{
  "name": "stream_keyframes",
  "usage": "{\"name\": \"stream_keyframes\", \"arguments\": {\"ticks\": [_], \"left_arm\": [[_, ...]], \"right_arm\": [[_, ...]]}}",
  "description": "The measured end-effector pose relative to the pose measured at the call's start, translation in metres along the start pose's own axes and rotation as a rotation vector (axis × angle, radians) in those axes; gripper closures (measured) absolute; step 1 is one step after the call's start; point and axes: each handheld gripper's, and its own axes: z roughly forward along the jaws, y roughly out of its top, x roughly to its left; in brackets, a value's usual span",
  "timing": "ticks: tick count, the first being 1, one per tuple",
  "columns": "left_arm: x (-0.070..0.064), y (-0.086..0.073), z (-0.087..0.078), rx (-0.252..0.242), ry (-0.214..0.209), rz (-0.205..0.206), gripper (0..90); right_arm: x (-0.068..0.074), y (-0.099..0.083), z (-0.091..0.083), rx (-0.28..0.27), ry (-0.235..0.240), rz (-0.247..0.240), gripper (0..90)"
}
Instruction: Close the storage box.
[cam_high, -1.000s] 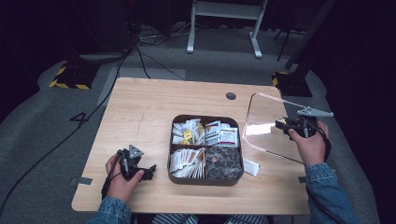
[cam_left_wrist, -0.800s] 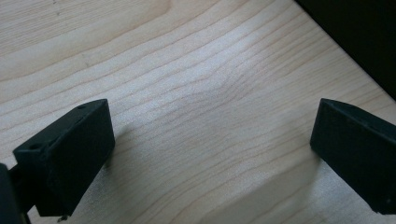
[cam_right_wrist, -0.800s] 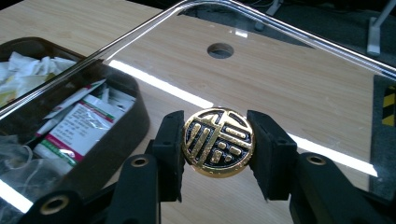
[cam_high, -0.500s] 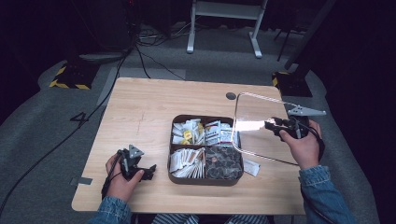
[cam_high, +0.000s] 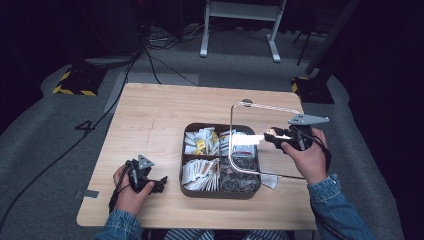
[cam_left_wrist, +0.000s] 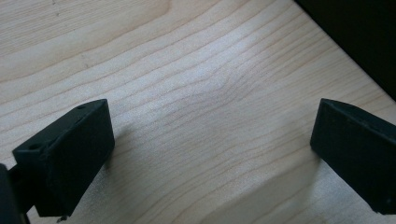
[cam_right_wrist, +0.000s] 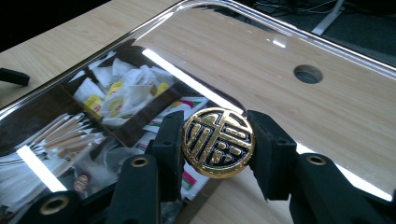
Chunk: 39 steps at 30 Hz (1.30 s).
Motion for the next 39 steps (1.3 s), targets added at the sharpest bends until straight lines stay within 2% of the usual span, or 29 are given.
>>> {"name": "stream_keyframes", "arguments": {"ticks": [1, 10, 18, 21, 30, 39], "left_arm": [[0.000, 0.000, 0.000, 0.000, 0.001, 0.000, 0.0], [0.000, 0.000, 0.000, -0.001, -0.003, -0.002, 0.0], [0.000, 0.000, 0.000, -0.001, -0.003, 0.000, 0.0], [0.000, 0.000, 0.000, -0.001, -0.004, 0.000, 0.1], [0.000, 0.000, 0.000, 0.001, -0.006, 0.007, 0.1], [0.000, 0.000, 0.000, 0.001, -0.006, 0.006, 0.1]], "right_arm": [[0.008, 0.003, 0.004, 0.006, 0.014, -0.004, 59.1], [0.031, 0.012, 0.018, 0.015, 0.057, -0.014, 59.1], [0.045, 0.013, 0.028, 0.020, 0.080, -0.023, 59.2], [0.052, 0.011, 0.034, 0.046, 0.091, -0.059, 59.2], [0.066, 0.006, 0.054, 0.075, 0.110, -0.071, 59.2], [0.079, 0.001, 0.072, 0.072, 0.120, -0.058, 59.1]]}}
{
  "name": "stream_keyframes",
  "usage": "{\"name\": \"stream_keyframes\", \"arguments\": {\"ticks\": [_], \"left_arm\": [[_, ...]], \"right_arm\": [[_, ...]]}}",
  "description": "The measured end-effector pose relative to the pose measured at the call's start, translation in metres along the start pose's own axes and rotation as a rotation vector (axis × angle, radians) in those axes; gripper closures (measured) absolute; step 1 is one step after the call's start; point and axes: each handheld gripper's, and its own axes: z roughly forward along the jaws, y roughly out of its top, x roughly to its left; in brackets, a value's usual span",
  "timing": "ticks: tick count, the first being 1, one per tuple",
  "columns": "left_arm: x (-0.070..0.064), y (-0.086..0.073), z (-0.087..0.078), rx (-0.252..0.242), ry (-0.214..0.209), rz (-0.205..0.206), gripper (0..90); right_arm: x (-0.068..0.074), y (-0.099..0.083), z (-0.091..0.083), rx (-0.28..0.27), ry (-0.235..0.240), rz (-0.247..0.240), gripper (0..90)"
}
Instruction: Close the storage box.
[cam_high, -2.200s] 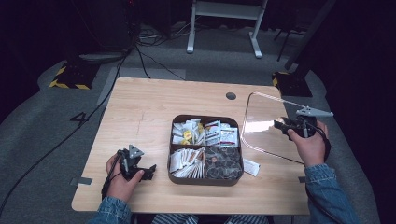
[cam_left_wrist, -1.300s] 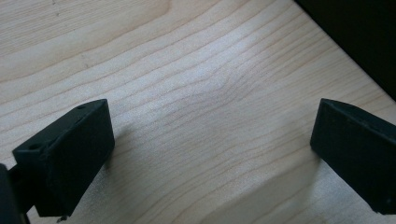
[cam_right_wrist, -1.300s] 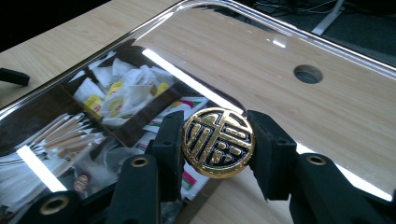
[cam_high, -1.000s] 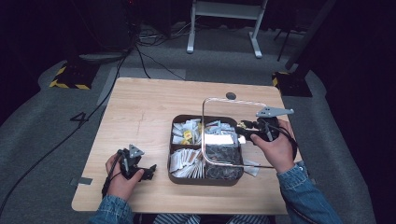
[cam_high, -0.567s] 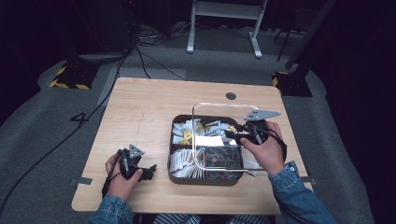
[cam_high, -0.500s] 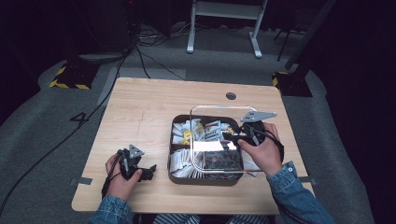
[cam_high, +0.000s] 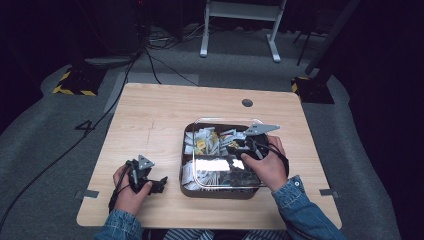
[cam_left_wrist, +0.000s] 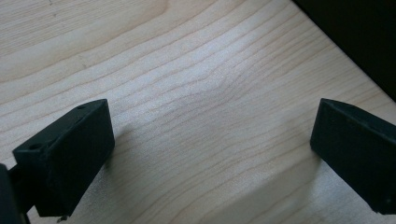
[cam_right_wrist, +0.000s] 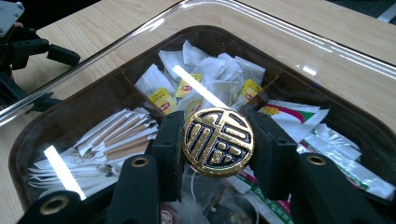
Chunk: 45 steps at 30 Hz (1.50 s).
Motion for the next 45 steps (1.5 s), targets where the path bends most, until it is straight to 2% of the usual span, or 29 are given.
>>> {"name": "stream_keyframes", "arguments": {"ticks": [10, 27, 45], "left_arm": [[0.000, 0.000, 0.000, 0.000, 0.000, 0.000, 0.0], [0.000, 0.000, 0.000, 0.000, 0.000, 0.000, 0.1], [0.000, 0.000, 0.000, 0.000, 0.001, 0.001, 0.1]], "right_arm": [[0.007, -0.007, 0.018, 0.011, -0.025, 0.037, 59.1], [0.010, -0.015, 0.040, 0.049, -0.055, 0.059, 59.1], [0.016, -0.014, 0.051, 0.058, -0.068, 0.034, 59.1]]}}
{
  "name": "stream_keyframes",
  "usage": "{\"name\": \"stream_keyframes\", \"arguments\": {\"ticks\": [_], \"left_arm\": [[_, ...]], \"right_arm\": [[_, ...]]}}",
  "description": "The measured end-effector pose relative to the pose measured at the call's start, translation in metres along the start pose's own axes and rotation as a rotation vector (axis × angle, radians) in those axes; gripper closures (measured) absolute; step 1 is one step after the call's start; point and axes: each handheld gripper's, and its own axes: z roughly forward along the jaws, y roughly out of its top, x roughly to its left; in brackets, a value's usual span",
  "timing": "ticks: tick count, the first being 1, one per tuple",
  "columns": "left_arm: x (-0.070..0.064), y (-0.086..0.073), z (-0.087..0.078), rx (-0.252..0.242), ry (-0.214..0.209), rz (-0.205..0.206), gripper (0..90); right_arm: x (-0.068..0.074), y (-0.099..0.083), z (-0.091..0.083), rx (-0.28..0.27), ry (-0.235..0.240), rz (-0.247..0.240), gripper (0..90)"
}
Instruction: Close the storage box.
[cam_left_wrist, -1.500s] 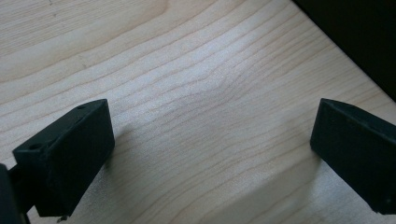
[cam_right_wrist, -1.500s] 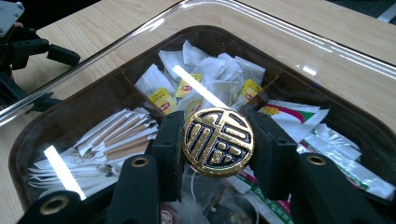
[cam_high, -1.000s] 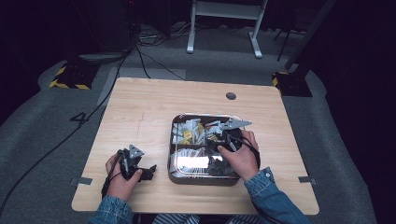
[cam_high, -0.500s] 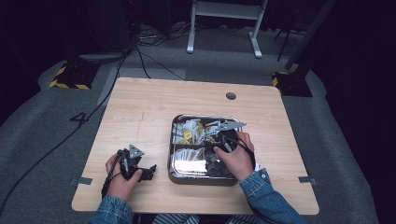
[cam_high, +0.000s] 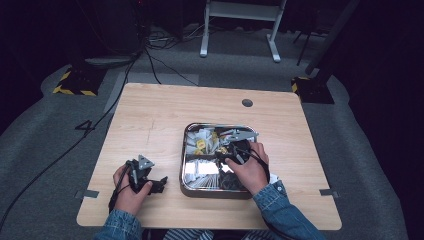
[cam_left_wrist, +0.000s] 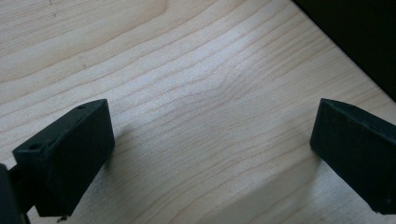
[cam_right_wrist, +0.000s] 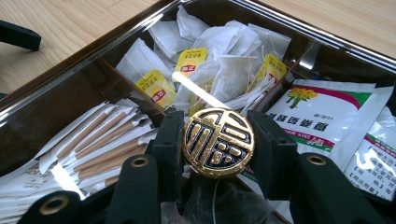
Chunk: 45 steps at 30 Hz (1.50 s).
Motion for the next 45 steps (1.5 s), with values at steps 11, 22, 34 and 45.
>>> {"name": "stream_keyframes", "arguments": {"ticks": [11, 22, 34, 45], "left_arm": [[0.0000, 0.0000, 0.0000, 0.000, -0.001, 0.000, 0.0], [0.0000, 0.0000, 0.0000, 0.000, -0.001, -0.001, 0.1], [0.0000, 0.0000, 0.0000, 0.000, -0.001, 0.000, 0.1], [0.0000, 0.0000, 0.0000, 0.000, 0.000, 0.000, 0.1]], "right_arm": [[-0.0015, -0.0021, 0.0001, -0.024, 0.009, 0.001, 59.1], [0.0001, -0.0003, 0.0007, -0.034, 0.029, 0.011, 59.1], [0.0019, -0.0026, 0.0027, -0.024, 0.013, -0.005, 58.9], [0.0016, -0.0013, 0.0030, -0.012, 0.016, -0.004, 58.9]]}}
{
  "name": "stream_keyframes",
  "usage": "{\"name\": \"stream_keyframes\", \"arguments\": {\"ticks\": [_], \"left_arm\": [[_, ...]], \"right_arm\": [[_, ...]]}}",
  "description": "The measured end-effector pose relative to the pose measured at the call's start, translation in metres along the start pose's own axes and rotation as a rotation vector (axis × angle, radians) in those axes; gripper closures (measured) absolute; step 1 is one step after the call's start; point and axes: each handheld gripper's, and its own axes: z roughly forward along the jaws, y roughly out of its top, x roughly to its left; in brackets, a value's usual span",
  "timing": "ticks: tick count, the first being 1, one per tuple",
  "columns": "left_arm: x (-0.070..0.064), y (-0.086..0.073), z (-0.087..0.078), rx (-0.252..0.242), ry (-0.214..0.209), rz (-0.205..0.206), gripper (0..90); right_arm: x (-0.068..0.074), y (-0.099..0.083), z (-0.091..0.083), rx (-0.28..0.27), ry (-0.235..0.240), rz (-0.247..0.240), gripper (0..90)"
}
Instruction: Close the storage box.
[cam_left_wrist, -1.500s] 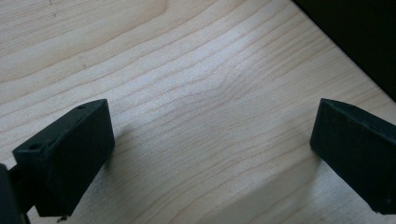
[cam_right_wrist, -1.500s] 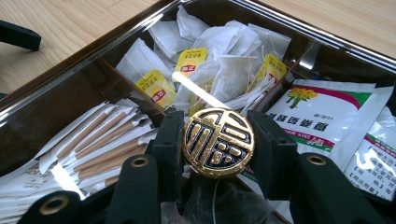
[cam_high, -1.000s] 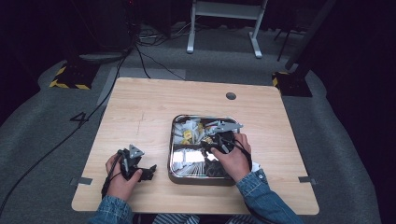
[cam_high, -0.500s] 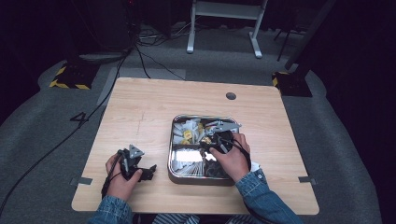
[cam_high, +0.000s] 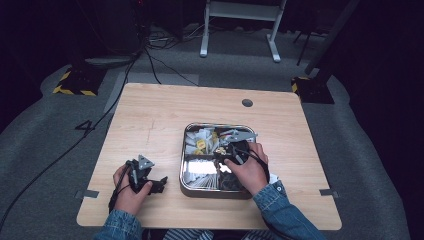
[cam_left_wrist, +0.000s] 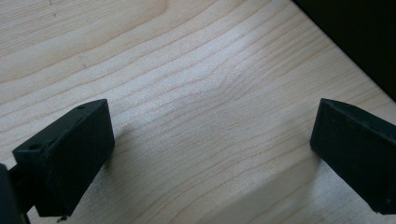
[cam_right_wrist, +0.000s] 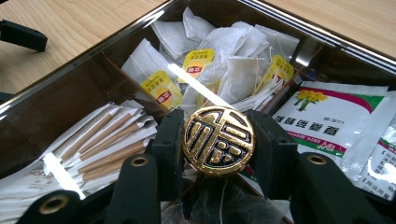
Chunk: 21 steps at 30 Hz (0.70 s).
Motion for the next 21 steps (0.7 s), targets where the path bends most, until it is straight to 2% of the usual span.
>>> {"name": "stream_keyframes", "arguments": {"ticks": [7, 10, 21], "left_arm": [[0.000, 0.000, 0.000, 0.000, 0.000, 0.000, 0.1], [0.000, 0.000, 0.000, 0.000, 0.000, 0.000, 0.0], [0.000, 0.000, 0.000, -0.001, 0.001, 0.001, 0.0]], "right_arm": [[-0.002, 0.000, -0.001, 0.003, 0.019, 0.001, 58.4], [-0.003, 0.002, -0.003, -0.034, 0.021, -0.001, 53.0], [-0.013, 0.017, -0.031, -0.095, 0.042, -0.015, 45.2]]}}
